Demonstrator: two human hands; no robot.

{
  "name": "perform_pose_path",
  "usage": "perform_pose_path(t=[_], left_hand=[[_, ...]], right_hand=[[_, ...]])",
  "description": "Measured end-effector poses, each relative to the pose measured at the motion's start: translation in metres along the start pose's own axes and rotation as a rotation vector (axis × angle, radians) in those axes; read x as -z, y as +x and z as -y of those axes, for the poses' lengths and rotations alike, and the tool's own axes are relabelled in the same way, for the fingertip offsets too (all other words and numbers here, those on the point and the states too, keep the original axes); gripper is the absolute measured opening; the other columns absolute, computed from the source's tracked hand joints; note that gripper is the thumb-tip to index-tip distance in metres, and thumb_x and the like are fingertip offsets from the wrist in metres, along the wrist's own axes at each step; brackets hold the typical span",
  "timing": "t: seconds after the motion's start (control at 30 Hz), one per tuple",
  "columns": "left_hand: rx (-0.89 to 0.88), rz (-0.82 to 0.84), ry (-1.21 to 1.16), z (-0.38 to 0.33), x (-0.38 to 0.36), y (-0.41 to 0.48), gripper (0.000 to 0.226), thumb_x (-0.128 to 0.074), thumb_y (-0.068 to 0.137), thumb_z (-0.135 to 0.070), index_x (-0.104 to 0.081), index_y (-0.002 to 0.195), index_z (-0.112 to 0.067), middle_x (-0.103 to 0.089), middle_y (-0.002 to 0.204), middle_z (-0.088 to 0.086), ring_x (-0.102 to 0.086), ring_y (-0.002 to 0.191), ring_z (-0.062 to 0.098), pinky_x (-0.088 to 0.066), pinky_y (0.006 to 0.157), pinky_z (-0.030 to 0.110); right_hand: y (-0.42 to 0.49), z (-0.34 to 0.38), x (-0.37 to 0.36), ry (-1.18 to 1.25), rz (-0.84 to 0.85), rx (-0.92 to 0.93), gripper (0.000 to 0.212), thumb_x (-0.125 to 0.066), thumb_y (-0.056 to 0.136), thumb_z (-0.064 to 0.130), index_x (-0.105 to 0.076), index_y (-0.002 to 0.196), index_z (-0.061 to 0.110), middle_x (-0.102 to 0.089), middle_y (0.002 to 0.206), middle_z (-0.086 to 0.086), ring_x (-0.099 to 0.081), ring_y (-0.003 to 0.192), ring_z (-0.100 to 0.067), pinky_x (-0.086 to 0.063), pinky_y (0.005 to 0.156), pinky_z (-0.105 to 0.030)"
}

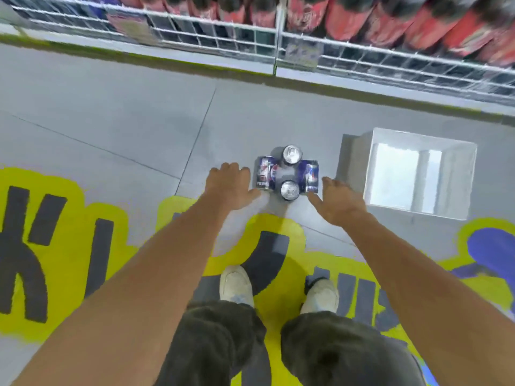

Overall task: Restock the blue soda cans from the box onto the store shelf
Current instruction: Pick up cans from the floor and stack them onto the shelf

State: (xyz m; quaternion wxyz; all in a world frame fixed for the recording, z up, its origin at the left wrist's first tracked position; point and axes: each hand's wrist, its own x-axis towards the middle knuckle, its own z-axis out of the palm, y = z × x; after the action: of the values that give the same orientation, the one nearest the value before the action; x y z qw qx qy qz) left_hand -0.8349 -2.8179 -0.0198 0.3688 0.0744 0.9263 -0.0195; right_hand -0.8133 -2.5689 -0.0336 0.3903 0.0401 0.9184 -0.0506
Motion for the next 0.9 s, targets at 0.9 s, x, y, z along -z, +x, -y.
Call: perform_pose_path(t=[0.9], left_hand=[[0.313, -0.21, -0.839, -0.05, -0.126, 0.199, 0.065, -0.082, 0.077, -0.046, -0.057, 0.117, -0.002, -0.062, 0.119, 0.016, -0.062, 0.11, 0.034, -0.047, 0.086, 0.033]], right_hand=[[0.2, -0.025, -0.083, 0.385, -0.072, -0.031, 0.071, -0.076, 0.08, 0.056, -0.05, 0.122, 0.005, -0.061, 0.116, -0.015, -0.062, 0.106, -0.035, -0.051, 0.083, -0.039]])
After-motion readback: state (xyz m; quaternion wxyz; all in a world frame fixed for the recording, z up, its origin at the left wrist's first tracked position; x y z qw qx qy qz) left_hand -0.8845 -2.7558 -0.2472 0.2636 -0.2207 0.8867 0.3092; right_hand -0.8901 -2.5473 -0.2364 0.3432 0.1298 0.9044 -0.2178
